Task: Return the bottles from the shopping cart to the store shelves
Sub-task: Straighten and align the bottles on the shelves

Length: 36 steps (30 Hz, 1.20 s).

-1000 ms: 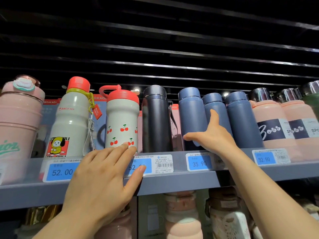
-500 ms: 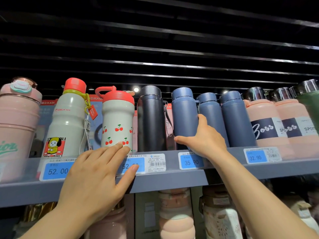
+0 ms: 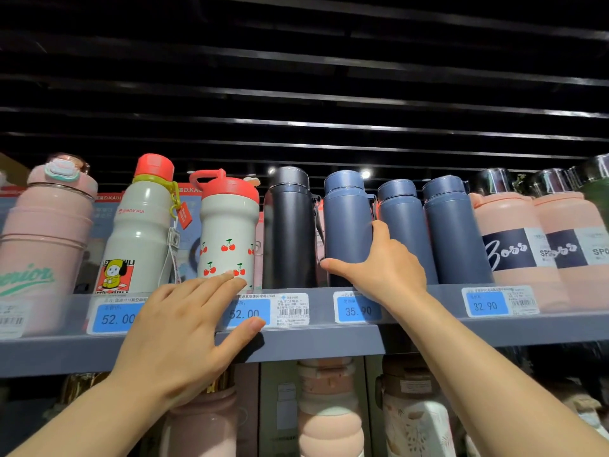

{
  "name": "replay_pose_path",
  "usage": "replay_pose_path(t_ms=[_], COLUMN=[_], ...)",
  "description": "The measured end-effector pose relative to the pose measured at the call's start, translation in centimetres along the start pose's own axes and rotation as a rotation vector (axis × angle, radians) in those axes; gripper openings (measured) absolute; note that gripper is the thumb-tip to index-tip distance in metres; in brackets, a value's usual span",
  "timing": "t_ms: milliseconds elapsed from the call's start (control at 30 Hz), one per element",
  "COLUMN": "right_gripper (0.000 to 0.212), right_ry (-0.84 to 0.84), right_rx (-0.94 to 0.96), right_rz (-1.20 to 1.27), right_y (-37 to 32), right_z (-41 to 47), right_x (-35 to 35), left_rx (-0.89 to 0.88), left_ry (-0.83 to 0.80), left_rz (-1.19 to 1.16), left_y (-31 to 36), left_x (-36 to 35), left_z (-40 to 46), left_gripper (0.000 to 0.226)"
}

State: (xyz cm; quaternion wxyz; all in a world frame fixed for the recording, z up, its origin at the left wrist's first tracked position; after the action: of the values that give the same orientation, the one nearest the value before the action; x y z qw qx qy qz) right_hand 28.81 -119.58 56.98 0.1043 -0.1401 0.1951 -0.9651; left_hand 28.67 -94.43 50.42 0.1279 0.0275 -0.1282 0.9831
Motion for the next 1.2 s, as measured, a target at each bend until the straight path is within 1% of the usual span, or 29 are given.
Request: replay_pose_path(t_ms=[67,167,233,333,433,500,567,667,800,867,967,1100,1200], right_gripper=[0.087,0.072,0.062,0.056,0.061,0.062,0.062,0.065,0.064,0.066,0.072,0.100,0.111], right_ry=[0.057,0.189,0.235,0.200,0.161,0.158,0.145,0.127,0.159,0.150,0.072,-0.134,-0.244], right_rx=[0.028,0.028,0.030,0.085,0.080,0.089,0.087,0.081,0.085,0.081,0.079,0.029,-0.033], right_rz=[0.040,0.077,0.009,-0.177,-0.188,-0.181,-0.177,-0.160,-0.117,-0.086,-0.070,-0.033,0.022], right_y=[0.5,2.5,4.4,6.5,7.1,7.1,7.2,7.6,7.7,7.7,7.8,7.9,8.1], right_z=[0.1,1.2,2.3,3.5,3.9,4.0,4.2,4.2,4.1,4.0,4.2,5.2,5.7], right_x=[0.6,2.3,3.3,3.4,2.8,2.6,2.4,2.4,2.7,2.7,2.2,1.2,1.1], left_rx=[0.009,0.024,0.047,0.104,0.097,0.058,0.066,0.092,0.088,0.085,0.081,0.075,0.075], left_ry=[-0.016,-0.037,-0.075,-0.099,-0.041,0.001,0.032,0.058,0.135,0.154,0.188,0.210,0.207], left_rz=[0.000,0.013,0.025,-0.024,-0.093,-0.113,-0.139,-0.068,-0.023,-0.017,-0.004,0.006,0.006], left_y=[0.0,0.0,0.2,0.2,1.7,4.1,6.7,8.6,8.6,8.8,8.9,9.0,9.0], left_x=[0.2,0.2,0.2,0.3,0.7,0.5,-0.3,-1.5,-1.6,-1.7,-1.8,-2.0,-2.0], left_z=[0.0,-0.1,-0.2,-0.2,0.3,0.9,1.4,1.5,1.5,1.5,1.4,1.4,1.4], left_gripper=[0.068,0.068,0.067,0.067,0.063,0.056,0.052,0.051,0.050,0.050,0.050,0.050,0.050])
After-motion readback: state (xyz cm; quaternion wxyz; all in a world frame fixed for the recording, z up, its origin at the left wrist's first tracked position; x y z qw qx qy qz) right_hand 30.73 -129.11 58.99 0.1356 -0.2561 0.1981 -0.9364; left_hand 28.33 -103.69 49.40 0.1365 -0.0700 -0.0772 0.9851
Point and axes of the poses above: each hand's wrist, its own z-axis towards the middle knuckle, its own x-axis out of the back of the hand, y = z × x, the point moved 2 cm from there along z, towards the middle knuckle, and after that the axes turned 11 degrees about y, right-handed, at the moved point
